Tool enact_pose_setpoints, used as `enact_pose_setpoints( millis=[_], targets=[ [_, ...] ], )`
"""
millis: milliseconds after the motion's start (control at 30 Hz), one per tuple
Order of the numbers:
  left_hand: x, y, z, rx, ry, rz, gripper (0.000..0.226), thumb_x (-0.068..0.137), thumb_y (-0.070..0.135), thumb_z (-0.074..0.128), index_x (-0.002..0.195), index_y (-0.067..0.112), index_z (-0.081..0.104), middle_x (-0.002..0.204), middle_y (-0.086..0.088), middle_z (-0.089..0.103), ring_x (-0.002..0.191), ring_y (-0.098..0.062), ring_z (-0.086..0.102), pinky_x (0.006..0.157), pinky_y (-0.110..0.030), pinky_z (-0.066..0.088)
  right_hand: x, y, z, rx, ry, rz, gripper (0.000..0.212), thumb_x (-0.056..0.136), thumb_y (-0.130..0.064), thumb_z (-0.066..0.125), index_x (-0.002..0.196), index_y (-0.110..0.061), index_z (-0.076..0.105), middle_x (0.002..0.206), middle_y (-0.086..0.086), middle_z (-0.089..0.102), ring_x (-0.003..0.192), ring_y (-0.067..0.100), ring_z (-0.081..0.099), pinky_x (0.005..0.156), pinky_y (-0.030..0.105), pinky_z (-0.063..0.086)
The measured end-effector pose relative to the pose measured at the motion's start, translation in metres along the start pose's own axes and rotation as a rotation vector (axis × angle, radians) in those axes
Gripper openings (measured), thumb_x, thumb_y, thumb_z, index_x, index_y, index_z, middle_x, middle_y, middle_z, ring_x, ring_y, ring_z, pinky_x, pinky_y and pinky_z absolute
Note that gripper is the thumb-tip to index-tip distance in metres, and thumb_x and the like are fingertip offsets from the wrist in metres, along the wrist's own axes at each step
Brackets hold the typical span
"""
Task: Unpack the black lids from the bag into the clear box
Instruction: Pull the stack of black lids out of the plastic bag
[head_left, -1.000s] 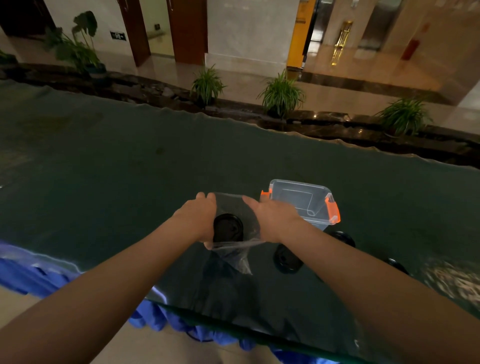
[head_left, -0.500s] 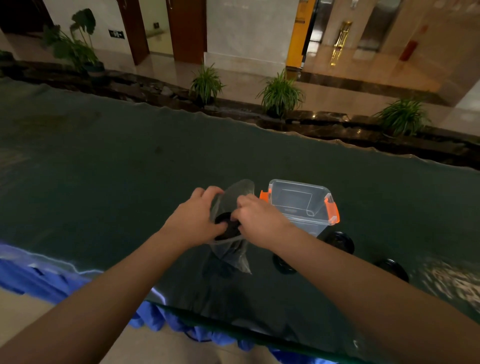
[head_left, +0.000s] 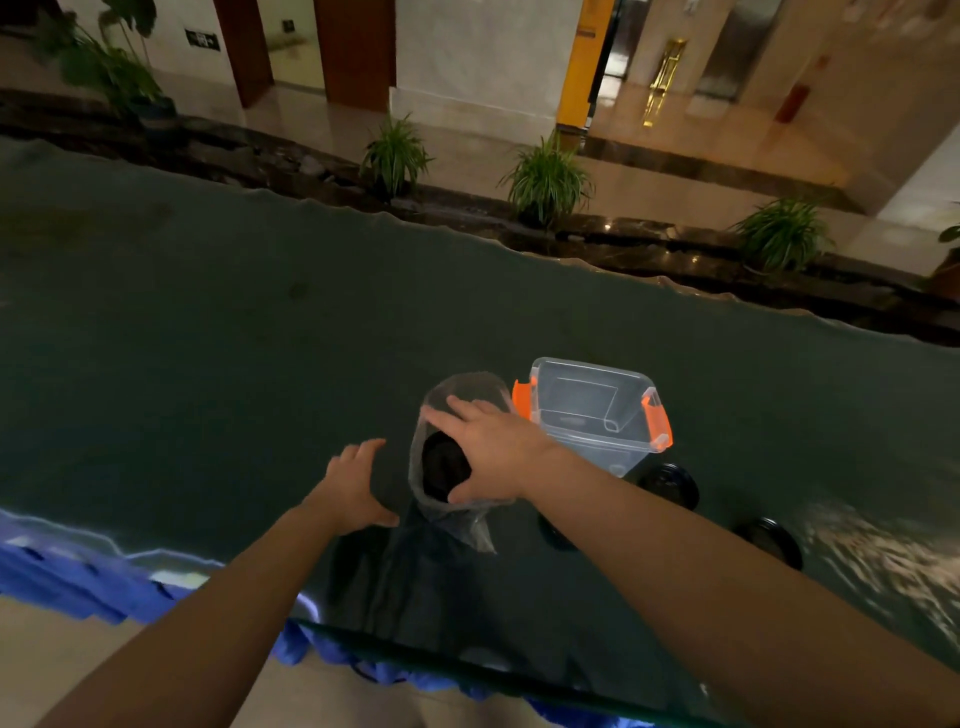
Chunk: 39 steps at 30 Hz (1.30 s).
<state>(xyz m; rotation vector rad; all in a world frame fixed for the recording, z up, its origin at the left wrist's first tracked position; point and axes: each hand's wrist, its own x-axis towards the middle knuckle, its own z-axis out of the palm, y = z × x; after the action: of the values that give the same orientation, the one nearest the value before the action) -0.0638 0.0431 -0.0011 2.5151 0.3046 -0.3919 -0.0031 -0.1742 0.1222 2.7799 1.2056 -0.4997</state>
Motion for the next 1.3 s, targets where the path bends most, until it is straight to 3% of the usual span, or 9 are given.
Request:
enact_pose_setpoints(
  millis=[233,367,533,600,733,867,967,1167,1300],
  targets=[
    [0.029,0.021,0.036,-0.378,-0.023,0.256,0.152,0.032,0.048,0.1,0.158,0.031,0.016,0.158,-0.001,0.03,0.146,-0.022,0.031,0.119,-0.048,0.032,-0.005,0.011,0.006,-0.081,0.011,0.036,0.138,0.055,-0.083,0.073,0.155,-0.042,-0.013,0.169,0.009,-0.001,0.149,0.05,0.008,0.12,0.064,0.003],
    [0.037,0.034,0.056,-0.595,-0.087,0.352,0.131,0.039,0.038,0.104,0.137,0.07,0.024,0.145,0.015,0.049,0.131,0.006,0.049,0.105,-0.021,0.045,-0.012,0.021,0.013,-0.052,0.035,0.05,0.141,0.052,-0.085,0.073,0.154,-0.041,-0.014,0.169,0.009,0.0,0.149,0.05,0.008,0.119,0.064,0.005],
    [0.04,0.042,0.06,-0.54,-0.009,0.314,0.106,0.04,0.032,0.104,0.124,0.055,0.042,0.127,0.02,0.056,0.108,0.024,0.051,0.083,-0.001,0.043,-0.019,0.034,0.02,0.029,0.048,0.057,0.141,0.052,-0.087,0.071,0.153,-0.042,-0.016,0.169,0.009,-0.001,0.151,0.048,0.0,0.119,0.062,0.013],
    [0.04,0.042,0.053,-0.499,0.001,0.326,0.106,0.041,0.031,0.105,0.126,0.052,0.044,0.131,0.014,0.057,0.112,0.018,0.053,0.086,-0.003,0.044,-0.023,0.038,0.023,0.063,0.078,0.06,0.141,0.051,-0.088,0.069,0.155,-0.04,-0.013,0.169,0.008,0.001,0.152,0.044,0.002,0.119,0.059,0.016],
    [0.035,0.042,0.027,-0.298,0.03,0.39,0.111,0.041,0.049,0.099,0.137,0.035,0.046,0.134,0.002,0.056,0.119,-0.016,0.057,0.103,-0.041,0.048,-0.032,0.04,0.038,0.152,0.139,0.042,0.14,0.053,-0.086,0.07,0.157,-0.035,-0.009,0.169,0.002,0.002,0.153,0.035,0.011,0.121,0.053,0.02],
    [0.026,0.042,0.005,0.104,-0.014,0.319,0.121,0.039,0.069,0.074,0.148,0.04,0.03,0.147,0.006,0.043,0.134,-0.03,0.04,0.103,-0.06,0.043,-0.035,0.032,0.066,0.286,0.19,0.041,0.141,0.057,-0.084,0.071,0.157,-0.032,-0.012,0.169,-0.008,-0.004,0.154,0.019,0.006,0.124,0.044,0.013],
    [0.021,0.037,0.004,0.391,-0.042,0.308,0.117,0.05,0.064,0.078,0.15,0.044,0.022,0.149,0.007,0.038,0.136,-0.029,0.034,0.1,-0.06,0.042,-0.037,0.021,0.094,0.388,0.208,0.075,0.141,0.058,-0.08,0.073,0.155,-0.036,-0.019,0.168,-0.014,-0.006,0.154,0.011,0.0,0.119,0.038,0.013],
    [0.009,0.033,0.021,0.732,-0.022,0.324,0.099,0.071,0.059,0.073,0.151,0.043,0.017,0.153,0.002,0.035,0.136,-0.034,0.035,0.098,-0.057,0.042,-0.05,0.006,0.143,0.518,0.255,0.128,0.116,0.074,-0.077,0.063,0.159,-0.032,-0.004,0.167,-0.018,-0.005,0.154,0.01,0.005,0.119,0.037,0.03],
    [0.005,0.041,0.032,0.888,-0.01,0.34,0.096,0.08,0.045,0.073,0.155,0.04,0.013,0.156,-0.002,0.033,0.136,-0.036,0.035,0.099,-0.056,0.04,-0.062,0.006,0.164,0.599,0.275,0.187,0.086,0.087,-0.064,0.06,0.155,-0.03,0.021,0.161,-0.005,0.034,0.141,0.013,0.041,0.105,0.035,0.047]
  ],
)
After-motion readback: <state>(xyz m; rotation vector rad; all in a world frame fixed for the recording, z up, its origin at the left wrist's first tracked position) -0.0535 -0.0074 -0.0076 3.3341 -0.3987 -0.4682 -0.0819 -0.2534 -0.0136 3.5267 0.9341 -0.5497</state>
